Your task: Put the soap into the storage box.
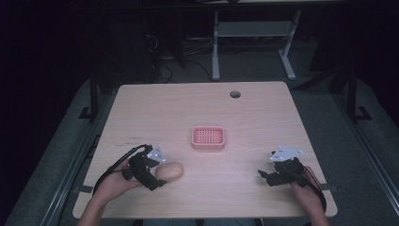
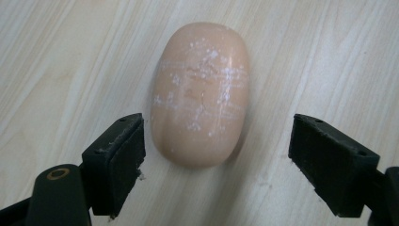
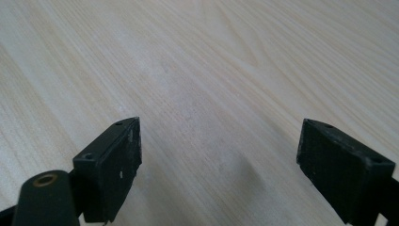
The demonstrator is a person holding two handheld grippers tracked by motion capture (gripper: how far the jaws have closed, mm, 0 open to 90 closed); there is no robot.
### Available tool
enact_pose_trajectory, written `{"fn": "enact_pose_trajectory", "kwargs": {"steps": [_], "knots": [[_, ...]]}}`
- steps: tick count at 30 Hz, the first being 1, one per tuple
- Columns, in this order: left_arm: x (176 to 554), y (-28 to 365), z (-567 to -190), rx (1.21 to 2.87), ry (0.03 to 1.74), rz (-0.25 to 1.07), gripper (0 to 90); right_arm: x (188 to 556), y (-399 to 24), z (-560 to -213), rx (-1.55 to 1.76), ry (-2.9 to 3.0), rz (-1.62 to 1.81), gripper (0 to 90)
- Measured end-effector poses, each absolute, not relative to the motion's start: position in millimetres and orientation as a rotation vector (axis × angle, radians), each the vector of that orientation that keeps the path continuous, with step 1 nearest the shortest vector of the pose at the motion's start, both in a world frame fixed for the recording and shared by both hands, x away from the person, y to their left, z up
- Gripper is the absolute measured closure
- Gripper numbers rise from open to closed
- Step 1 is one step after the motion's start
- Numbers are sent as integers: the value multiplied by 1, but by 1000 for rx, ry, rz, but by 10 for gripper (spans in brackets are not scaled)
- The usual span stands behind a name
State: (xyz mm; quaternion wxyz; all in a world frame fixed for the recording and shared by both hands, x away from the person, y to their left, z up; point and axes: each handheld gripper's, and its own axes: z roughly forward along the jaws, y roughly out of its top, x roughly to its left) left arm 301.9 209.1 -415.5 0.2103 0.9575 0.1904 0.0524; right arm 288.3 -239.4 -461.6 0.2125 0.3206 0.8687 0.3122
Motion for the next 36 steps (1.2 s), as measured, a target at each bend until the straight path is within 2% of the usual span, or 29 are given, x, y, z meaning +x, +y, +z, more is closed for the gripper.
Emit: {"fn": "enact_pose_trajectory", "kwargs": {"steps": [27,36], "knots": [[325,187,-424,2718,501,75,182,288,-239,-461,889,2413,874,138],[331,182,-429,2756,493,64,218,288,-239,-461,883,2413,875,138]]}}
